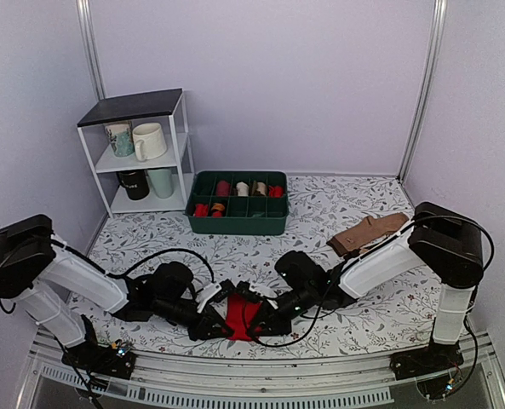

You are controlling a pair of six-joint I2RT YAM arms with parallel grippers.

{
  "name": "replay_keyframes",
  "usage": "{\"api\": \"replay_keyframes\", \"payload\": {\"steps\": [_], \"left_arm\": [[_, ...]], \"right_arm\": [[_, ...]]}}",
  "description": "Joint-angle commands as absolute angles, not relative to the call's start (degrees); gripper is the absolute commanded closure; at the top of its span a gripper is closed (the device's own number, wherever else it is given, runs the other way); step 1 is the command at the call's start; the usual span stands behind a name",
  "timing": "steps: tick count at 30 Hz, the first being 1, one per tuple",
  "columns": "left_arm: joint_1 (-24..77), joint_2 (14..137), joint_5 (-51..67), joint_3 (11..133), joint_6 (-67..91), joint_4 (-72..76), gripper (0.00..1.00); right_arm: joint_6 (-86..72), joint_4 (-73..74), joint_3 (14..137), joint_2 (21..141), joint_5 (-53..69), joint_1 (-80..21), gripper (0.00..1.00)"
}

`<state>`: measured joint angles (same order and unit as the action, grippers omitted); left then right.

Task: Roll the socks
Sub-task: Roll the sock at the center of the board.

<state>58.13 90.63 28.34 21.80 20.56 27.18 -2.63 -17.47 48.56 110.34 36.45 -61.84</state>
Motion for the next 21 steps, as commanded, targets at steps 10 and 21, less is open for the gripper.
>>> {"api": "replay_keyframes", "payload": {"steps": [10, 21], "left_arm": [[64.96, 65.62, 12.62, 16.01, 7.27, 18.89, 0.82], [67.86, 67.0, 10.38, 15.19, 1.08, 25.04, 0.76]], "right_arm": [[-10.8, 15.64, 58.94, 118.86, 45.1, -58.76, 0.88], [-13.61, 27.13, 68.33, 124.99, 46.26, -57.98, 0.87]]}}
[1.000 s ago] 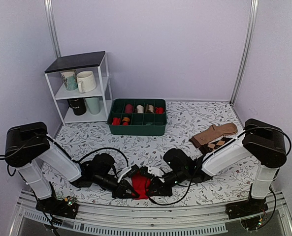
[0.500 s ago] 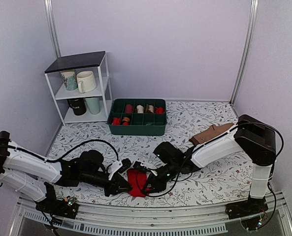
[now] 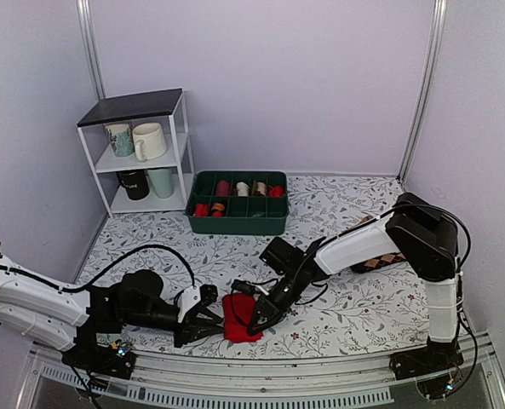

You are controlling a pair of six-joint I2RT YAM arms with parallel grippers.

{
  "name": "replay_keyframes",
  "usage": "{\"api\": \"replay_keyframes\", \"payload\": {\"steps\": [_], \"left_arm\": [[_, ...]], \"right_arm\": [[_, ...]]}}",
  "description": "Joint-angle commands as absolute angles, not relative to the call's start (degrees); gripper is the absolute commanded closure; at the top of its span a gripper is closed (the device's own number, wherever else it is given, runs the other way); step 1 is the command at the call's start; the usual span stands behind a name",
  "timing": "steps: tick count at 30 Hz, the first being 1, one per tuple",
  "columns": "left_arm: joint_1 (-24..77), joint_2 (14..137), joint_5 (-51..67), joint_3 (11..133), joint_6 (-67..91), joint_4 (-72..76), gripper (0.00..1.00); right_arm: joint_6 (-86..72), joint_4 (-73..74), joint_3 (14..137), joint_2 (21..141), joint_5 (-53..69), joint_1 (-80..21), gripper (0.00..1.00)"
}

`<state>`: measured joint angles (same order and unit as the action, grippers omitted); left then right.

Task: Roll the socks
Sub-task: Roll the sock at the center of the board.

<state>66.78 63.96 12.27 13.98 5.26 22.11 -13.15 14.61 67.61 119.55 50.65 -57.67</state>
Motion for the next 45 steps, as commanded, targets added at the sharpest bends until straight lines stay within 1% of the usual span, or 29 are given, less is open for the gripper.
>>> {"api": "replay_keyframes", "payload": {"steps": [1, 5, 8, 11, 15, 16, 17, 25, 35, 38, 39, 42, 43, 44, 45], "left_arm": [[67.9, 68.45, 10.25, 15.69, 0.38, 25.65, 0.76], [68.01, 73.73, 10.48, 17.34, -0.87, 27.97, 0.74], [68.18, 76.44, 12.48, 17.63, -1.01, 30.32, 0.68], [68.46, 77.71, 14.65, 17.64, -0.97, 32.0, 0.67], [68.79, 79.59, 14.76, 16.91, -0.65, 33.38, 0.66], [68.84, 80.13, 14.62, 16.58, -0.58, 34.13, 0.62], [68.83, 80.49, 14.22, 16.4, -0.49, 35.08, 0.61], [68.98, 86.21, 10.19, 16.94, -0.01, 39.01, 0.6], [69.2, 91.3, 11.02, 18.17, 1.66, 37.86, 0.59], [69.78, 91.41, 11.34, 17.44, 2.89, 37.57, 0.55], [70.05, 91.22, 11.34, 17.14, 3.33, 37.3, 0.5], [70.27, 89.25, 11.49, 15.59, 4.41, 38.11, 0.26], [70.31, 88.31, 11.01, 15.32, 4.73, 38.1, 0.11], [70.29, 86.65, 9.74, 15.01, 5.16, 37.84, 0.01], [70.31, 85.89, 8.81, 14.76, 5.61, 37.61, 0.01]], "right_arm": [[-13.4, 27.76, 68.62, 125.32, 46.21, -57.93, 0.87], [-12.94, 28.65, 69.09, 125.68, 45.64, -57.82, 0.87], [-12.91, 28.65, 69.09, 125.79, 45.39, -57.73, 0.87], [-12.84, 28.66, 69.24, 126.01, 45.35, -57.74, 0.87], [-12.51, 28.82, 69.29, 126.01, 45.18, -57.49, 0.87], [-12.42, 28.83, 69.26, 126.07, 45.18, -57.44, 0.87], [-12.32, 28.92, 69.26, 126.12, 45.18, -57.37, 0.87], [-12.14, 28.92, 69.18, 126.13, 45.5, -57.39, 0.87], [-12.47, 28.56, 68.82, 126.16, 45.8, -57.26, 0.88], [-12.49, 28.57, 68.73, 126.07, 45.93, -57.26, 0.88], [-12.55, 28.5, 68.8, 126.04, 45.96, -57.18, 0.88], [-12.78, 28.15, 68.82, 126.2, 46.12, -57.21, 0.88], [-12.83, 28.13, 68.86, 126.31, 46.16, -57.22, 0.88], [-12.83, 28.15, 68.89, 126.32, 46.21, -57.21, 0.88], [-12.88, 28.17, 68.9, 126.42, 46.22, -57.17, 0.88]]}}
